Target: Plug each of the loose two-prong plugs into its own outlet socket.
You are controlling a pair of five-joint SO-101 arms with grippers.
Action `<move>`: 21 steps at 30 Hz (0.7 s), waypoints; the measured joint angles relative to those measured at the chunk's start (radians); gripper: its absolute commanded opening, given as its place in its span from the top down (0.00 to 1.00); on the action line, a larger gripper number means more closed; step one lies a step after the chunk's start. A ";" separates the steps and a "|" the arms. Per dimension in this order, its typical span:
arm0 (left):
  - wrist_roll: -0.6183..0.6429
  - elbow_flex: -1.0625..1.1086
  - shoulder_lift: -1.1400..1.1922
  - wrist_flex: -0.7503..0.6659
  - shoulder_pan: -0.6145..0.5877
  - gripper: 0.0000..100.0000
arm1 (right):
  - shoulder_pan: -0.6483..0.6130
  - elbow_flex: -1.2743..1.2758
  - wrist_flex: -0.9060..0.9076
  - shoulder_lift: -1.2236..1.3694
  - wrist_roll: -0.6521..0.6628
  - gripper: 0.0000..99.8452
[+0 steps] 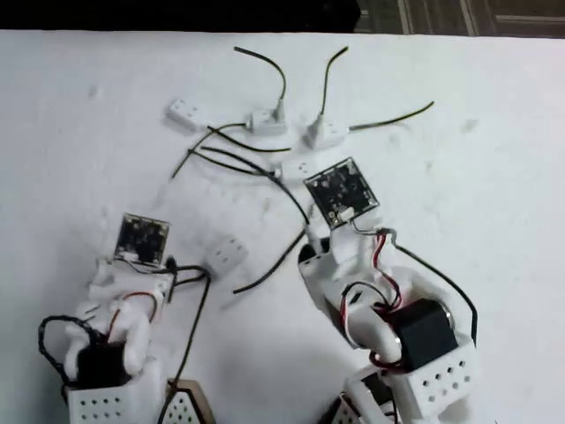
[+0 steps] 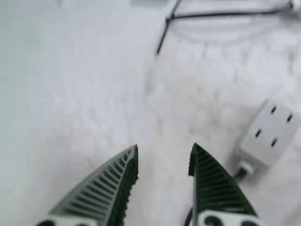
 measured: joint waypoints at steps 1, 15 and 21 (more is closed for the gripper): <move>0.014 -0.031 0.000 -0.020 0.000 0.82 | -0.017 0.000 -0.005 -0.014 -0.012 0.98; 0.327 -0.137 -0.002 -0.351 0.129 0.81 | -0.331 0.008 -0.012 -0.219 -0.074 0.98; 0.334 -0.137 -0.002 -0.411 0.318 0.81 | -0.354 0.150 -0.124 -0.210 -0.054 0.98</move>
